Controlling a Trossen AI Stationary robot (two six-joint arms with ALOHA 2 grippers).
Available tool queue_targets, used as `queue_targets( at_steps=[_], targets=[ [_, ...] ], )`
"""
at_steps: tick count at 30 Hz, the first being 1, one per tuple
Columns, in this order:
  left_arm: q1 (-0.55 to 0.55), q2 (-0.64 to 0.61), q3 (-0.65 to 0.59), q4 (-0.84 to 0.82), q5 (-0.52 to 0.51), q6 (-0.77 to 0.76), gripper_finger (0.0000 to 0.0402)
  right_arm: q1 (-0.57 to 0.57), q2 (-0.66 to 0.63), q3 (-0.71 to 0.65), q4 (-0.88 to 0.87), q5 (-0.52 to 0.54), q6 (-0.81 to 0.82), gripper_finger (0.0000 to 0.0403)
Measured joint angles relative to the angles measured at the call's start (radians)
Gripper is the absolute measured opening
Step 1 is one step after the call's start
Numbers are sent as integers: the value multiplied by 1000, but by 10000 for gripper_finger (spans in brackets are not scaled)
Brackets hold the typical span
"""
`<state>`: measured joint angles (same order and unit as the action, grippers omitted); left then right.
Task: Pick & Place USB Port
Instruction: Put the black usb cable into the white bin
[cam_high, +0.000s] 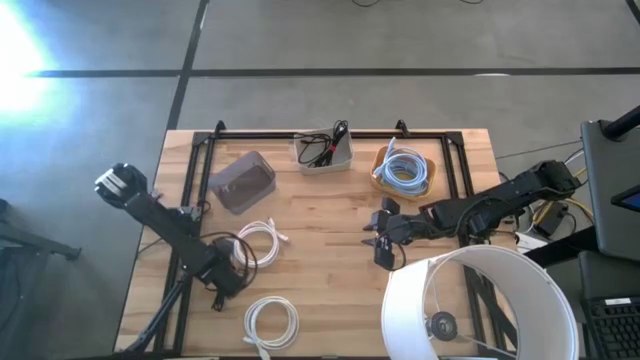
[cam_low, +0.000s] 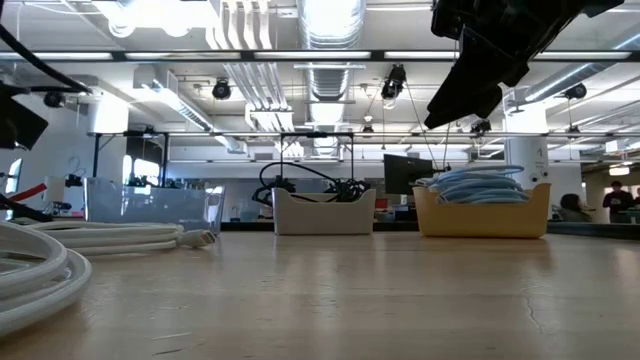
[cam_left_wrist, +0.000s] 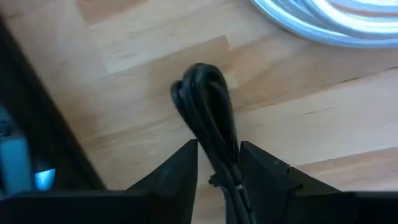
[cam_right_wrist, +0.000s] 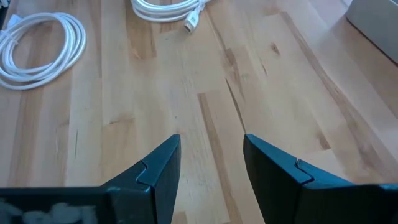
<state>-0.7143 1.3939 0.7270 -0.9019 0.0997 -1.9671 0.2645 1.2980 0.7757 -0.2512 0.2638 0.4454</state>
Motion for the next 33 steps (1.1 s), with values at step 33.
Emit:
queue_targets(
  at_steps=[33],
  targets=[
    [23,-103,76,35,-220,164,33,0,0,-2,5,0,0,171]
  ],
)
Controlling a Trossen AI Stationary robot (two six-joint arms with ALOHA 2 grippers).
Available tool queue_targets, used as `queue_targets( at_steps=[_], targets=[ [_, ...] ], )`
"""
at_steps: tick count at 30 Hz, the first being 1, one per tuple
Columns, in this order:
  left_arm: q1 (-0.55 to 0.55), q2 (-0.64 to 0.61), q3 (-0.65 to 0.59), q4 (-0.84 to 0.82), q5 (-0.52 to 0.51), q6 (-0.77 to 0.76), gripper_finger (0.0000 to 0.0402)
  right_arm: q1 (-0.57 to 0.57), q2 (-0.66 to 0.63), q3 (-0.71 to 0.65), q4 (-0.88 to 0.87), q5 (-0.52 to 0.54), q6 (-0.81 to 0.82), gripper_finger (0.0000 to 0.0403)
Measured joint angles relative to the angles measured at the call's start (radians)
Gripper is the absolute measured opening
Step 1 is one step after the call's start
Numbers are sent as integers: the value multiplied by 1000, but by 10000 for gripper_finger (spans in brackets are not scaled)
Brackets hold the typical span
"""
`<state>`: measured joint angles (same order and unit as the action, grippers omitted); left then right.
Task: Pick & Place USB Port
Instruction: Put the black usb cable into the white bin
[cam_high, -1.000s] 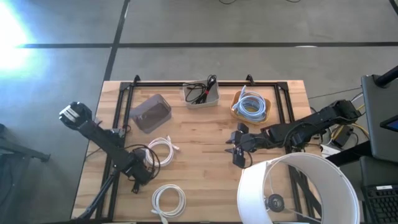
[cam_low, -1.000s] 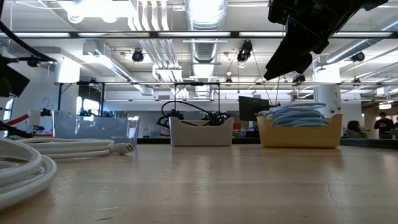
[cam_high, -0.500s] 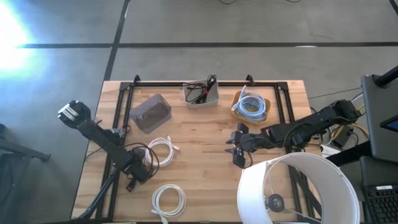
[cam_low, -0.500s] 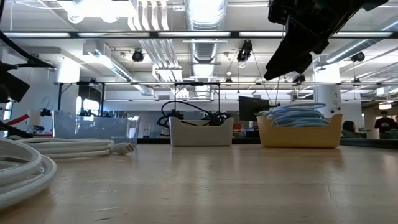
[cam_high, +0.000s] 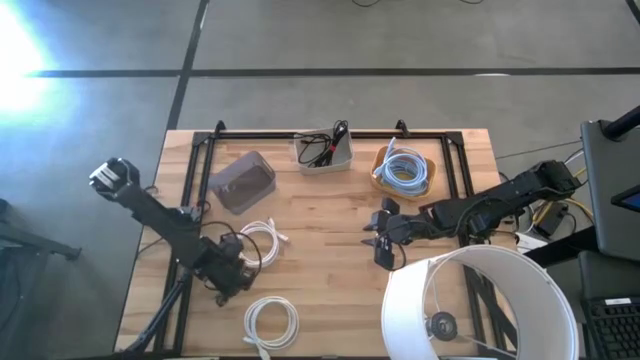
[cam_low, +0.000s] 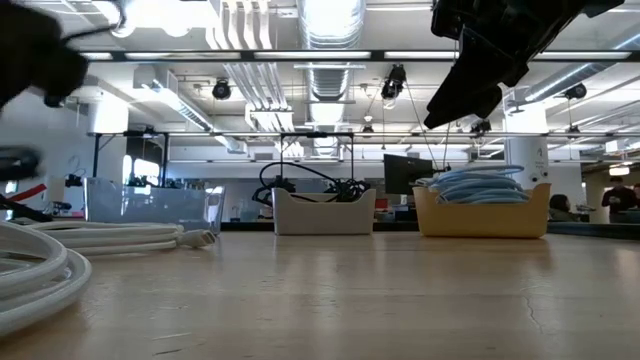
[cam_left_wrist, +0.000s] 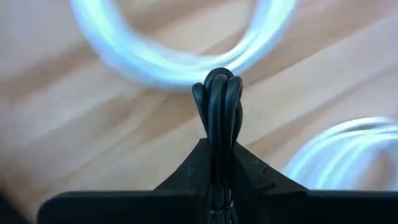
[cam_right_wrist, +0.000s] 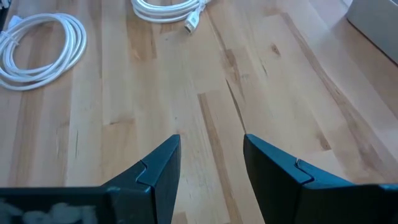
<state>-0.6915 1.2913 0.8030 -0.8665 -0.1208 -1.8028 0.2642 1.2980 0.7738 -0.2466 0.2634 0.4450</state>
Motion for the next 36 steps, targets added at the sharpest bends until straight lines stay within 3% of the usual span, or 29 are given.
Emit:
queue_targets(
  at_steps=[9,15,18,22,26,31,36],
  targets=[
    [83,-22,227,-20,-432,448,42,0,0,0,6,0,0,171],
    [245,-21,303,-12,-674,734,42,0,0,0,54,1,-3,171],
    [363,-21,328,13,-727,899,42,0,0,0,72,1,-3,171],
    [522,-21,320,228,-725,1258,44,0,0,0,73,1,-7,171],
    [670,-3,305,500,-604,1546,44,0,0,0,74,4,-8,171],
    [839,70,305,723,-402,1722,45,-1,0,0,76,28,-11,171],
    [962,195,305,912,-335,1866,47,-1,0,0,78,28,-11,171]
  ],
)
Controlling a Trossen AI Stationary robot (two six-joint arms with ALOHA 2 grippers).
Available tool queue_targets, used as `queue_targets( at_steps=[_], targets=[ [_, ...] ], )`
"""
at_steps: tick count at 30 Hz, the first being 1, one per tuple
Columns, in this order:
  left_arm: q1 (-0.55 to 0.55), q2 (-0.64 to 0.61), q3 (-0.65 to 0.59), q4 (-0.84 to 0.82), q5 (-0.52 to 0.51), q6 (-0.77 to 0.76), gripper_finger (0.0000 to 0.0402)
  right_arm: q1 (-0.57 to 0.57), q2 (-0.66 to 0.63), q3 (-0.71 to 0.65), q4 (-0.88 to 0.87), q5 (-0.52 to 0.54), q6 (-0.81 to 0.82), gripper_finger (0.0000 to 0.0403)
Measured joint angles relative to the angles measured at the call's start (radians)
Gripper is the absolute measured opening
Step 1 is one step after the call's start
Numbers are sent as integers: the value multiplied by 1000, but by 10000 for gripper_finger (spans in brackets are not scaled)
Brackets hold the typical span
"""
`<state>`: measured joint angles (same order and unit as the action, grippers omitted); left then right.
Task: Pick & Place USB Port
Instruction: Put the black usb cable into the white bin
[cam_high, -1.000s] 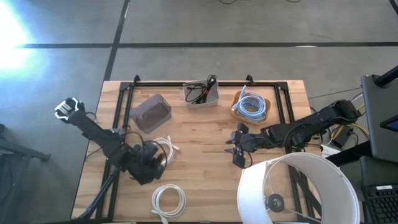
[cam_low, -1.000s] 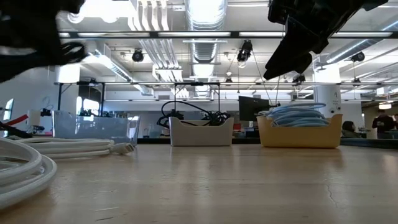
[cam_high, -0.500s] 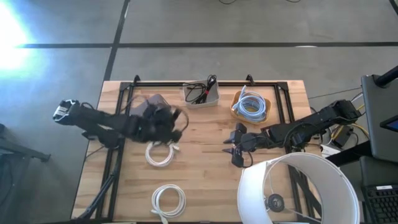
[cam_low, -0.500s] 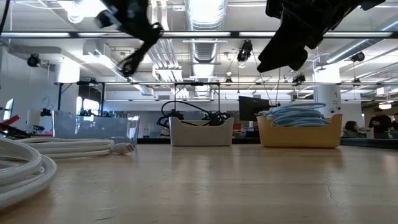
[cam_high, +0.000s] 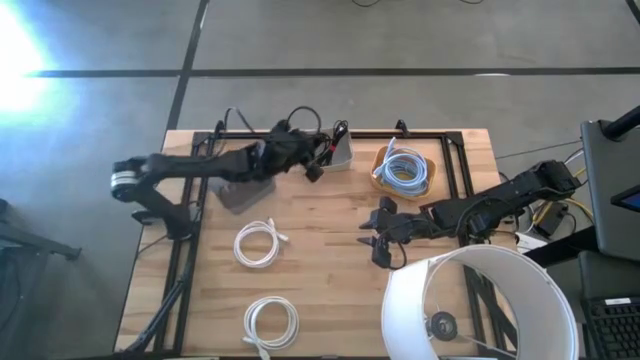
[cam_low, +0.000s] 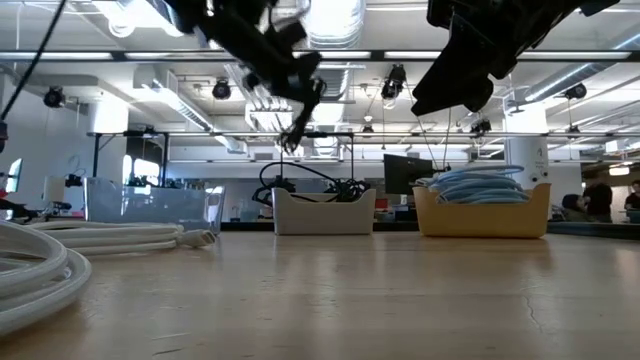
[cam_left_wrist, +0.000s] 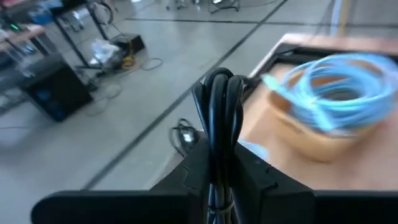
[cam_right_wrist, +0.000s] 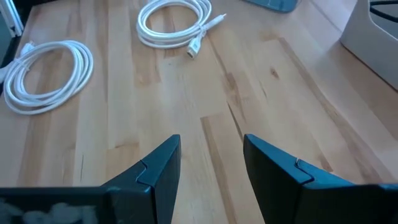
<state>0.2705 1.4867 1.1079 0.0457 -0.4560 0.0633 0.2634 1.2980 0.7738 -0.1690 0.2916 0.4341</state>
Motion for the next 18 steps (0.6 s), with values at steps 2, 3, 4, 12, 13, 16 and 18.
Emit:
queue_targets(
  at_steps=[2,3,4,12,13,16,18],
  targets=[
    [34,57,6,46,2,47,47,0,0,0,0,0,0,171],
    [48,85,13,62,2,52,47,0,0,0,0,0,0,171],
    [59,111,19,70,2,50,47,0,0,0,0,0,0,171],
    [115,304,69,70,2,114,54,0,0,0,-2,0,0,171],
    [116,321,74,70,2,127,58,0,0,0,-4,0,0,171],
    [115,364,100,71,1,168,78,0,0,-1,-6,0,0,171],
    [114,384,120,56,1,197,98,0,0,-5,-6,0,0,171]
  ],
)
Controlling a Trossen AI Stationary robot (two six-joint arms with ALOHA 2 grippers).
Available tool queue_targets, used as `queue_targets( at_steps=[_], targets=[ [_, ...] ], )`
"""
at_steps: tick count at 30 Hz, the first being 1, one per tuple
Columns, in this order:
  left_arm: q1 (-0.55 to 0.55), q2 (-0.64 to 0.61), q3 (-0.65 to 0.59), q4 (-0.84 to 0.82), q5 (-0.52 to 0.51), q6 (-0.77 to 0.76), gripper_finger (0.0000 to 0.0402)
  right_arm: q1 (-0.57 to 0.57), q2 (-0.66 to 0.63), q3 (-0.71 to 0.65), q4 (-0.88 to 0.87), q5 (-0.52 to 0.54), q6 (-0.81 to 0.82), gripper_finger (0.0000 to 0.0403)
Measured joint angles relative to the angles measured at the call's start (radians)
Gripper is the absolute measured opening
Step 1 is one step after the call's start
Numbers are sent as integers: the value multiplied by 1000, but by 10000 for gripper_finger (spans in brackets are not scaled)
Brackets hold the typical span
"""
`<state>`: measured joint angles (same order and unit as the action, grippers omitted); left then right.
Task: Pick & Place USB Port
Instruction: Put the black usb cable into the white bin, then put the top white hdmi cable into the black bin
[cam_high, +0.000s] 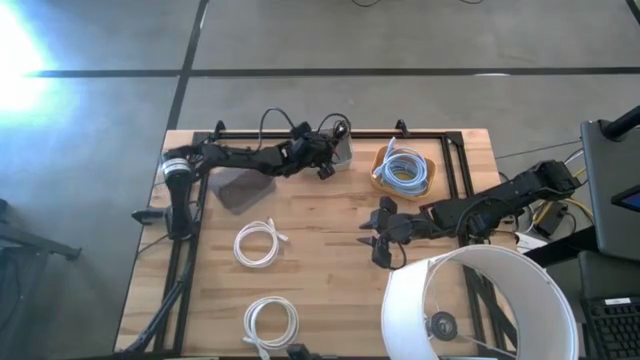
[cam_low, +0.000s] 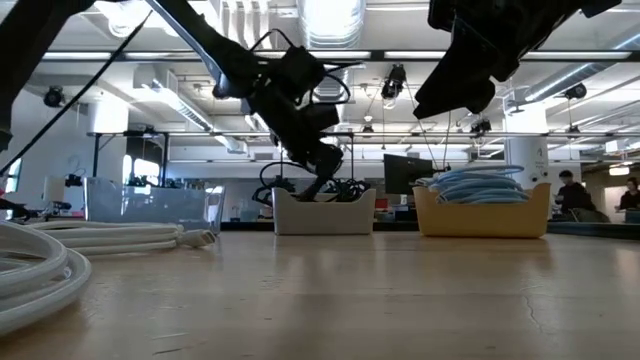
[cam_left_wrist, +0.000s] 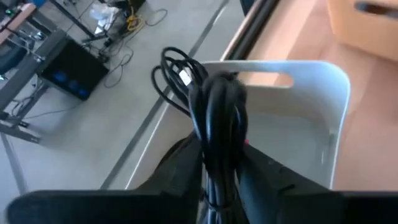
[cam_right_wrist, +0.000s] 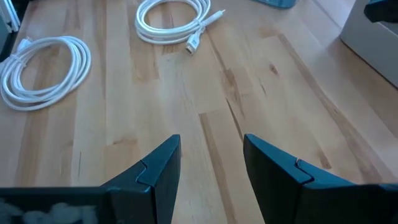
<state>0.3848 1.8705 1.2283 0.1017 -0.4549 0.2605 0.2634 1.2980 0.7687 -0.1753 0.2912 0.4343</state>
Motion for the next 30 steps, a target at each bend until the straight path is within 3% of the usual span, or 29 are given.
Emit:
queue_targets(
  at_steps=[7,10,19,26,30],
  targets=[
    [-13,13,102,-124,-1,-40,178,0,0,-21,2,0,8,171],
    [-26,-7,155,-243,46,-83,200,0,0,-36,6,-1,24,171],
    [-102,-132,286,-642,221,-243,205,1,0,-92,60,-3,38,171],
    [-302,-338,87,-656,238,-316,192,1,0,-102,63,-3,29,171],
    [-436,-455,-67,-648,223,-461,191,1,0,-105,62,-3,29,171]
  ],
)
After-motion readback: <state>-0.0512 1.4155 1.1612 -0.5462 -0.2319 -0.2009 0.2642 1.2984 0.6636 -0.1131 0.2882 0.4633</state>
